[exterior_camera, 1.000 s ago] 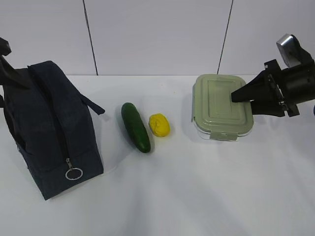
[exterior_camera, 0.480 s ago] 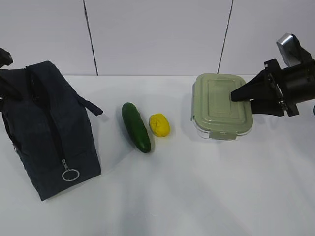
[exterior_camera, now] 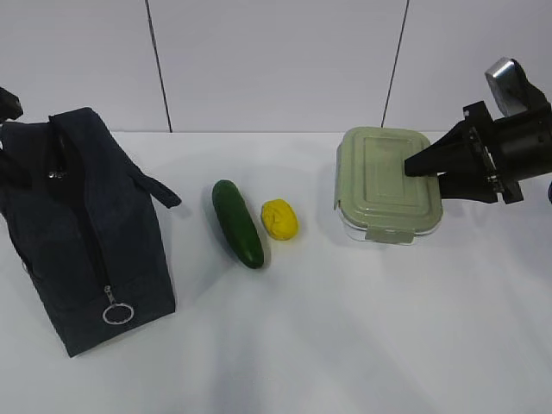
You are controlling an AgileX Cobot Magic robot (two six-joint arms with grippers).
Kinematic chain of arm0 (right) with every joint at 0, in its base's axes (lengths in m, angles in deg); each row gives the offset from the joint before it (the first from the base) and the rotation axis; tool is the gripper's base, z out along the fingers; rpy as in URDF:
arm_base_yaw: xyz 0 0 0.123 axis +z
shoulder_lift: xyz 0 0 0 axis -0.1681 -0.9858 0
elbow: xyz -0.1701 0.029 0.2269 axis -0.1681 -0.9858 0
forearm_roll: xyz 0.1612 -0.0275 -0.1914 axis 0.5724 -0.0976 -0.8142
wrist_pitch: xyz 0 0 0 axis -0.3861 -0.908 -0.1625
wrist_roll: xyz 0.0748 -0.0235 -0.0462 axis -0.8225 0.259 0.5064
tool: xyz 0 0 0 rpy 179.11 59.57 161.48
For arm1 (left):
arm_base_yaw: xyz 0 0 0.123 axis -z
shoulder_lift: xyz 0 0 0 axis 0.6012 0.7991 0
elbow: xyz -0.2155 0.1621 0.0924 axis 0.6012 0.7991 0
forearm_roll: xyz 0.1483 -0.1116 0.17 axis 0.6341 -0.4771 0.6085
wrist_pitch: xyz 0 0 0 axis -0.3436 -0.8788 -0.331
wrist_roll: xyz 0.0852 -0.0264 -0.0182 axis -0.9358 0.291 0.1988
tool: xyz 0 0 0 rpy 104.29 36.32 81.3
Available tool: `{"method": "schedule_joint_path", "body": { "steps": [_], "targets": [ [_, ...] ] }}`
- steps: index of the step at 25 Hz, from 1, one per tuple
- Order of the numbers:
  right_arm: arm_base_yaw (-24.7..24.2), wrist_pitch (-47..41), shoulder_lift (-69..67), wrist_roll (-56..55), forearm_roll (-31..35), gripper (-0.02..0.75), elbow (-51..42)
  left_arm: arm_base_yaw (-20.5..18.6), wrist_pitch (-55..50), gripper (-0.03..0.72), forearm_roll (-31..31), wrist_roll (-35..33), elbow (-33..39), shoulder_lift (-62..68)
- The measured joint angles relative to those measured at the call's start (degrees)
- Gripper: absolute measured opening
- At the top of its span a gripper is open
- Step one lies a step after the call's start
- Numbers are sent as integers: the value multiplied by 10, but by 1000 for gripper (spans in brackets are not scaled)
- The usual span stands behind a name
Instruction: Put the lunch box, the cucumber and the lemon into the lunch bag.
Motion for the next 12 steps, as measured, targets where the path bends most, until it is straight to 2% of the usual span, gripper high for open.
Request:
{"method": "schedule_joint_path", "body": {
  "steps": [5, 12],
  "targets": [
    [8, 0, 0, -2, 7, 379, 0, 0, -50, -4, -17, -31, -26, -6],
    [52, 0, 0, -7, 14, 379, 0, 0, -119, -4, -2, -38, -98, -6]
  ]
}}
